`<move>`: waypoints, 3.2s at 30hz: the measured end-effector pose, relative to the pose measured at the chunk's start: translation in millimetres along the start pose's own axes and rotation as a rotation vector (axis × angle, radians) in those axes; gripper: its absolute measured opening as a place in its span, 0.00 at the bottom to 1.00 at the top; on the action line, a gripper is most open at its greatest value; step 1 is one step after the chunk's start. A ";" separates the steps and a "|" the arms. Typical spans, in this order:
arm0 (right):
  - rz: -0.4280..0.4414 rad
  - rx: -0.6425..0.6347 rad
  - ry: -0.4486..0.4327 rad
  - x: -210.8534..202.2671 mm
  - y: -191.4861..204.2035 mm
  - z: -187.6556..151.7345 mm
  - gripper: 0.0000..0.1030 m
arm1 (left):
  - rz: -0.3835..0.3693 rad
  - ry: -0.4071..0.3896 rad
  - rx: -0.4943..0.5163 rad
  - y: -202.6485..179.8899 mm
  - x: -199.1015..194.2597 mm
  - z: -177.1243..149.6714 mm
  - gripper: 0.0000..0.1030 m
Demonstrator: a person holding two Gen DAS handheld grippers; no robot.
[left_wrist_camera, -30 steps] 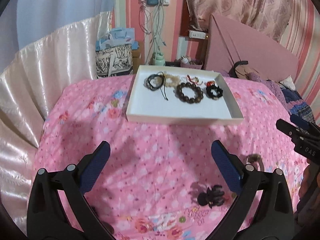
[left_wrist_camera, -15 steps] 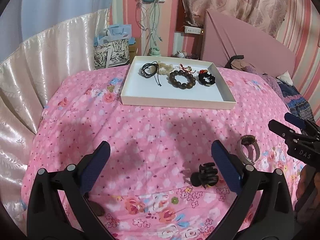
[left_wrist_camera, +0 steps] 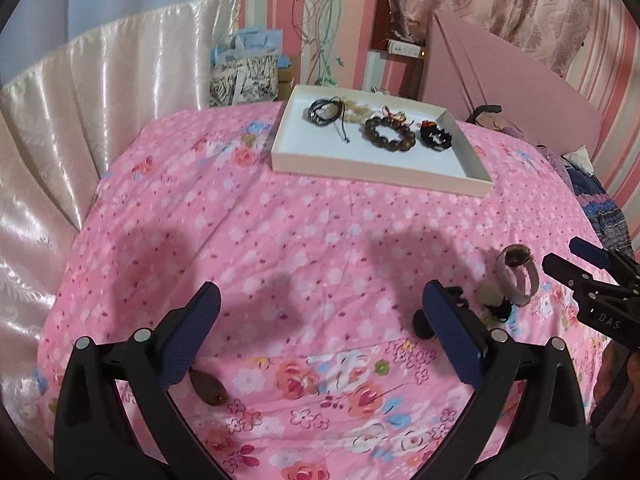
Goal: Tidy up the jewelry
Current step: 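Move both grippers back toward the pendants lying on the bedspread, then grasp the brown teardrop pendant cord with the left gripper while the right gripper grasps the jade pendant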
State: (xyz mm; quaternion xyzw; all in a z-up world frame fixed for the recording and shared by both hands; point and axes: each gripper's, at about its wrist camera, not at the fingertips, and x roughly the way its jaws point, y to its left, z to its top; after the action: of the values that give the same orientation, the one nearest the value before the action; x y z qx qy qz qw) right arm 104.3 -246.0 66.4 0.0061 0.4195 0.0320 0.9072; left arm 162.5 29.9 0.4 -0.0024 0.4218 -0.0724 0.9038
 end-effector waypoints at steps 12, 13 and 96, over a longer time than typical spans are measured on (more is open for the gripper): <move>0.025 -0.010 0.052 11.3 9.6 -15.7 0.61 | 0.022 0.001 -0.009 10.8 -0.6 -16.5 0.97; 0.028 -0.011 0.058 13.5 11.2 -17.9 0.61 | 0.032 -0.001 -0.010 13.5 -0.3 -18.3 0.97; 0.057 -0.020 0.136 66.6 29.7 -44.4 0.22 | 0.079 0.127 -0.100 87.0 50.1 -51.1 0.17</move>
State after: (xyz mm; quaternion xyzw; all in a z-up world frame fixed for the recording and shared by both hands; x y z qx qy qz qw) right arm 111.9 -212.8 -11.9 0.0069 0.4797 0.0623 0.8752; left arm 166.4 112.2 -76.3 -0.0262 0.4809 -0.0155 0.8763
